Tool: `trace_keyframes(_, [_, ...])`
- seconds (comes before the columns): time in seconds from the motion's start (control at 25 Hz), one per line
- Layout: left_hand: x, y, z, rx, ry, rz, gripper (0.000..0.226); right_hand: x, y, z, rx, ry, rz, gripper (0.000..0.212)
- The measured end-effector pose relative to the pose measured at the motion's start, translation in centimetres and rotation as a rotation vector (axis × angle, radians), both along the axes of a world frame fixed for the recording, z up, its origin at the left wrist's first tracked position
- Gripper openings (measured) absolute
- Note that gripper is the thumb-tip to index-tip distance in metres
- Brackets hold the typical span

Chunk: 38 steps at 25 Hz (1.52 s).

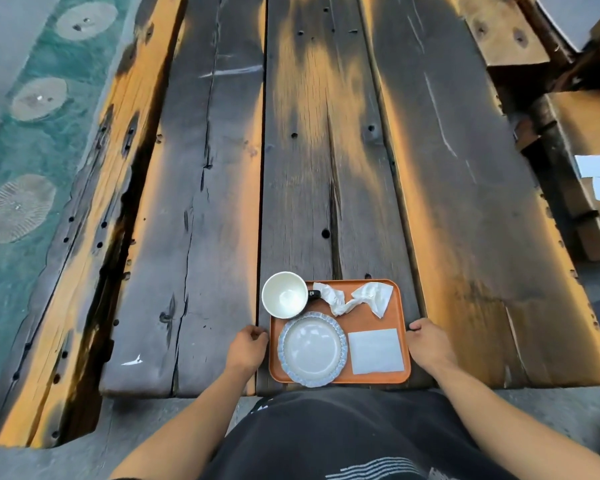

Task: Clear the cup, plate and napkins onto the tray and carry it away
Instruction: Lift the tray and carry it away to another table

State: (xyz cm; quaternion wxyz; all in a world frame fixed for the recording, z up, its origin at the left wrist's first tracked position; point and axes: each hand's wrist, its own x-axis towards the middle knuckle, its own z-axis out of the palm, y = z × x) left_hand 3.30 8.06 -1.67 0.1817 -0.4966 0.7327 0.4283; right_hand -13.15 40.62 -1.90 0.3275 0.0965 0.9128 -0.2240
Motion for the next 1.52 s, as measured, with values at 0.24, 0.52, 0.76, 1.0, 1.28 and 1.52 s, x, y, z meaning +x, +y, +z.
trace_keyframes(0.24, [-2.2,-0.5,-0.7,-0.015,-0.007,-0.009,0.03,-1.8,-1.6,0.2,-0.042,-0.012,0.012,0.015])
trace_keyframes(0.52, [-3.9,-0.2,-1.2,-0.066,-0.004,-0.03,0.013,-2.8,-2.4,-0.5,-0.014,-0.044,-0.002,0.019])
trace_keyframes(0.76, [-4.2,-0.4,-1.5,-0.101,-0.009,-0.061,0.011,-3.0,-2.4,-0.7,-0.028,-0.059,-0.03,0.019])
trace_keyframes(1.0, [-4.4,-0.3,-1.6,-0.149,-0.022,-0.094,0.015,-3.2,-2.4,-1.2,-0.003,-0.056,-0.024,0.017])
trace_keyframes(1.28, [-4.5,-0.3,-1.4,-0.173,-0.037,-0.118,0.016,-3.0,-2.2,-1.8,0.02,-0.041,-0.003,0.016])
trace_keyframes(1.52, [-4.4,-0.4,-1.2,-0.185,-0.025,-0.134,0.018,-3.0,-2.3,-1.9,0.021,-0.021,0.0,0.015])
